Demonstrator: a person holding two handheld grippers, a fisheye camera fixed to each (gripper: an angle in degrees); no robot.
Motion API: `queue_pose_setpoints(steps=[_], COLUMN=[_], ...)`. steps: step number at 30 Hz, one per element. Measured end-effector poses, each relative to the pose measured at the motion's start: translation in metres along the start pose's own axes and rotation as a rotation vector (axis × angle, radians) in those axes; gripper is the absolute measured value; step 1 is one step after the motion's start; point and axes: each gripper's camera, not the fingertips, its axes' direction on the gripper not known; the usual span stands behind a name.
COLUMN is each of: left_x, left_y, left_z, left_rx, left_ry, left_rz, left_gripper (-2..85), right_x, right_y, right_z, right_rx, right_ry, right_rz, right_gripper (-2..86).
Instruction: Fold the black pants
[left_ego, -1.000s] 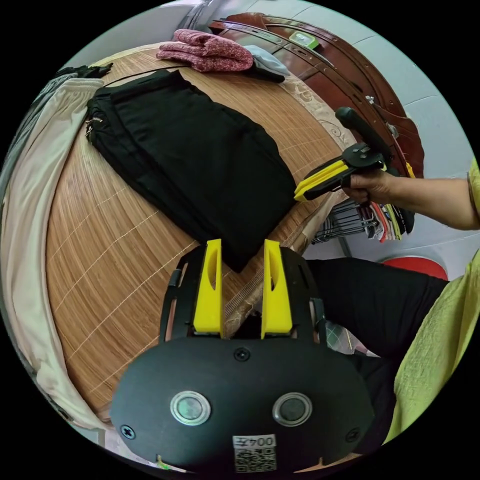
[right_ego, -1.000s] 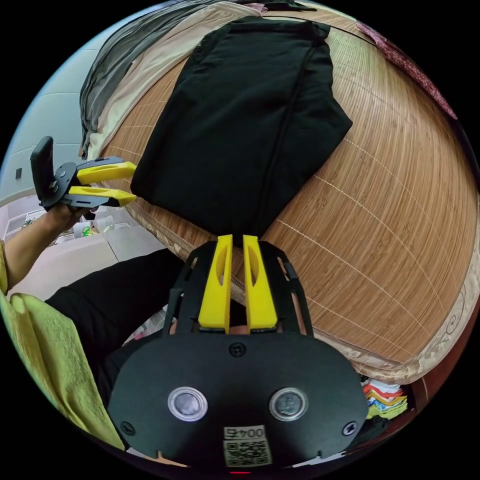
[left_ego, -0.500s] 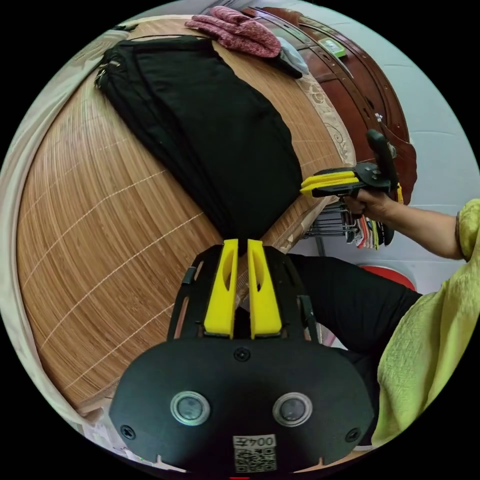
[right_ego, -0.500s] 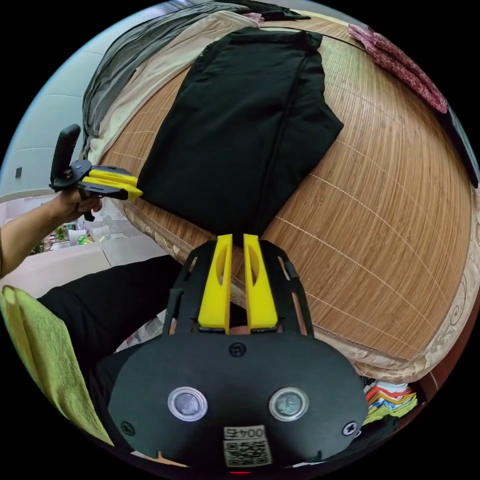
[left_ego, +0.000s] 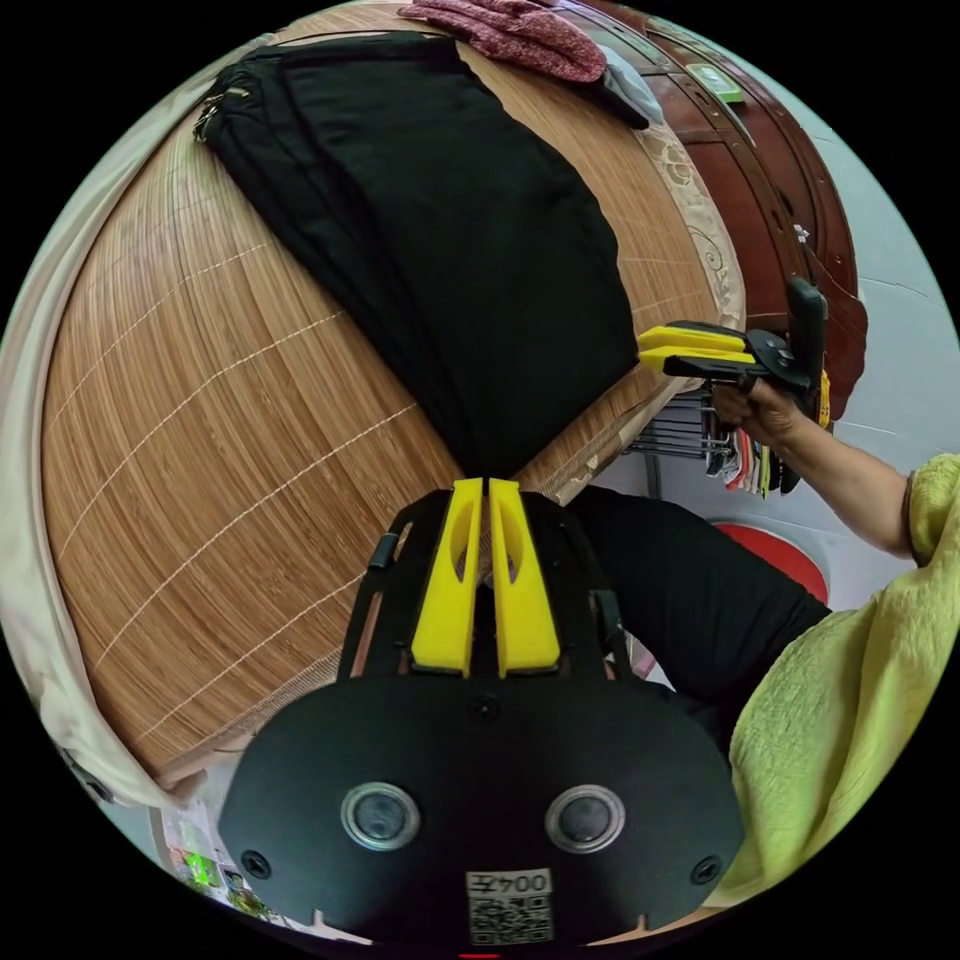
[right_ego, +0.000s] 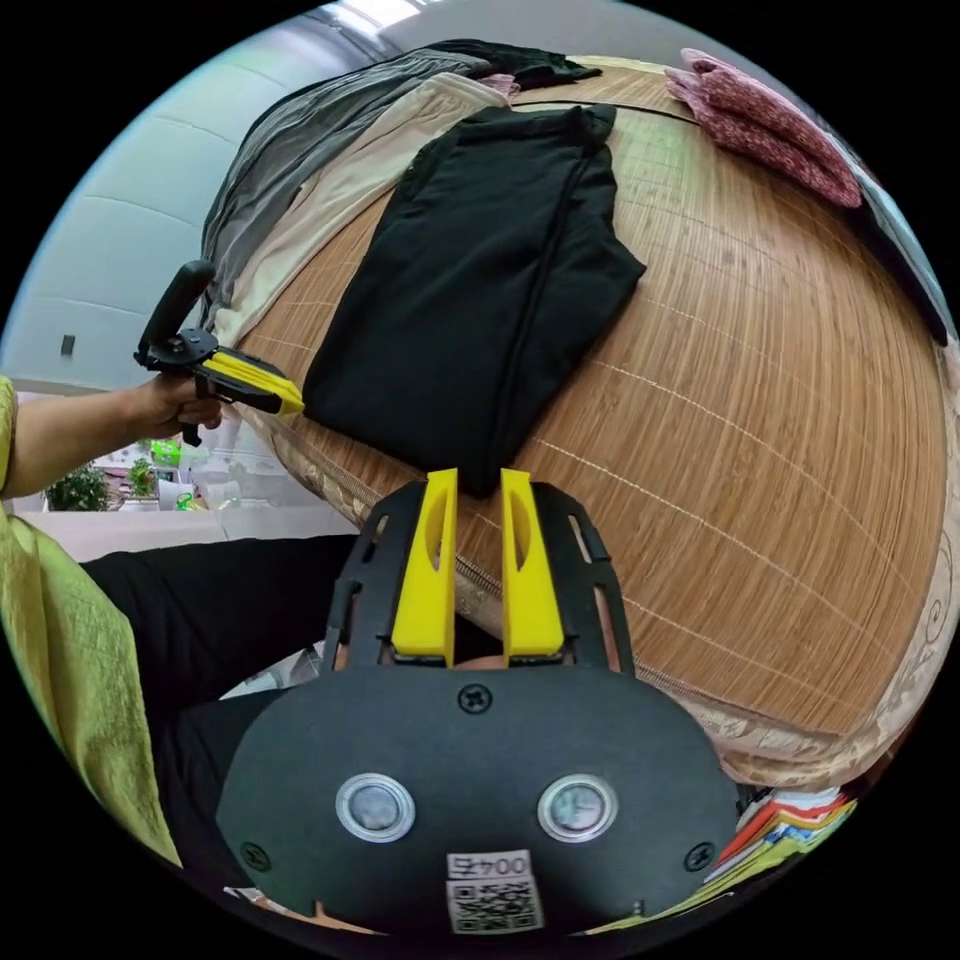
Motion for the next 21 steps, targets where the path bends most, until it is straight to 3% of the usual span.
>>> queue_pose_setpoints(steps=[8,12,17,21], left_x=[0.004,0.004,-0.004,0.0], left_y=[-0.011,-0.012,0.004,0.018], left_z=[0.011,0.019,0.035,0.025], left_rx=[-0.016,-0.011,0.002,0.019], left_ry=[-0.001,0.009,0.019,-0.041], left_rz=[-0.034,-0.045,-0.118,-0.141], left_gripper=[1.1,1.0,0.3,0.2], right_x=[0.004,0.003,0.022,0.01], right_y=[-0.005,-0.001,0.004,0.004], right_z=[0.009,0.013,0.018,0.001], right_rx=[-0.034,-0.054,-0.044,-0.055], right_ry=[-0.049,-0.046,-0.166,-0.087], right_rz=[-0.073,-0.115,-0.008,0.006], right_gripper=[7.8,1.9,0.3,-0.4])
